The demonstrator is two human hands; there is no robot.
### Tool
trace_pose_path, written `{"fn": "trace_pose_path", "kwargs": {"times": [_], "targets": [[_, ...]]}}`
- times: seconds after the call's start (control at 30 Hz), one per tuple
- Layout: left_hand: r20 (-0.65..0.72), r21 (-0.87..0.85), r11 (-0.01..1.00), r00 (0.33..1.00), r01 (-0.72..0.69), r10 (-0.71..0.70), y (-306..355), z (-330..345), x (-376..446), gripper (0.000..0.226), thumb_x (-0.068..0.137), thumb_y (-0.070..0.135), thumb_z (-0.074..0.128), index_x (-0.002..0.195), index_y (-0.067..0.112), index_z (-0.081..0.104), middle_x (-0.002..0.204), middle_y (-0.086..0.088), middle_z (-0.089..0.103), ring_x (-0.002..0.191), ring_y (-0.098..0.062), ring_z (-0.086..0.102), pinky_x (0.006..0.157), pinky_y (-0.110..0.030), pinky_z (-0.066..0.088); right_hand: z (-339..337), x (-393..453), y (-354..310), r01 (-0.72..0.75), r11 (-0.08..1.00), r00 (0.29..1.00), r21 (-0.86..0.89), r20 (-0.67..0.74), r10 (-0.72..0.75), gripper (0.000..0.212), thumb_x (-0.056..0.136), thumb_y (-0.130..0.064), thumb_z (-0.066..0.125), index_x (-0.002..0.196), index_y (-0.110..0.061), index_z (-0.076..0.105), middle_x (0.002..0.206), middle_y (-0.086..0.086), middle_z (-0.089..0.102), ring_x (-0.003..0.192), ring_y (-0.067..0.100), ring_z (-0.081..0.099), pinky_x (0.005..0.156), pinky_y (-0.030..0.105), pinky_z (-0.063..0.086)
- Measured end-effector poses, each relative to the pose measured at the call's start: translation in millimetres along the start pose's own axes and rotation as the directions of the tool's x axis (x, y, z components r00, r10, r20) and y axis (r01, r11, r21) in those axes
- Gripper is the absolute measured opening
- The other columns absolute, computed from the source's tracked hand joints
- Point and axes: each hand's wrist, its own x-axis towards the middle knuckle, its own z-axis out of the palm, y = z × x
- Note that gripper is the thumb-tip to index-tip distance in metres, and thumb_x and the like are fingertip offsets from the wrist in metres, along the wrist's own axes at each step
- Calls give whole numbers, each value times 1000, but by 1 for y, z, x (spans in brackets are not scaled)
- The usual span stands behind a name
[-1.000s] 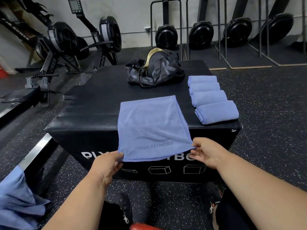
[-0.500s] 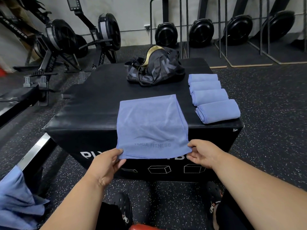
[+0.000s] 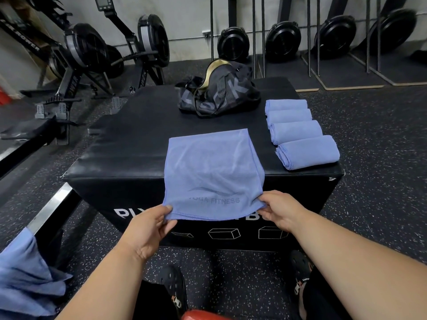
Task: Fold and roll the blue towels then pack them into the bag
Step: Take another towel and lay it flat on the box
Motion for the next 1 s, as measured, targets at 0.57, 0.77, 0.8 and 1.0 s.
{"fn": "trace_pose_path", "kwargs": {"times": [0.57, 0.77, 0.8, 1.0], "targets": [[-146, 65, 998, 989, 5, 5, 0, -7, 6, 20, 96, -1, 68, 115, -5, 68, 111, -15, 74, 102, -23, 68, 72, -25, 64, -11, -23, -2, 192, 971, 975, -143, -82, -205, 9, 104, -6, 56, 103, -3, 65, 86, 10, 75, 67, 13, 76, 62, 25, 59], [-145, 13, 999, 989, -31, 32, 4, -5, -3, 8, 98, 3, 67, 105, 4, 72, 101, -5, 81, 90, -12, 75, 68, -24, 62, -16, -43, -7, 257, 965, 966, -47, 7, -257, 4, 107, -8, 57, 104, -8, 60, 81, 8, 75, 71, 16, 74, 65, 27, 60], [-143, -2, 999, 989, -39, 39, 5, -4, -6, 8, 99, 5, 68, 105, 4, 72, 99, -3, 82, 87, -10, 76, 72, -26, 60, -16, -47, -8, 266, 963, 964, -31, 13, -266, 4, 107, -7, 57, 105, -10, 59, 81, 8, 75, 70, 15, 73, 66, 28, 60], [-101, -97, 994, 994, -57, 48, 10, 3, -19, 9, 102, 9, 64, 105, 6, 72, 96, -2, 82, 79, -7, 78, 65, -22, 61, -17, -64, -16, 341, 940, 937, 17, 77, -342, 16, 106, -3, 54, 116, -16, 57, 82, 8, 74, 71, 16, 71, 69, 28, 59]]}}
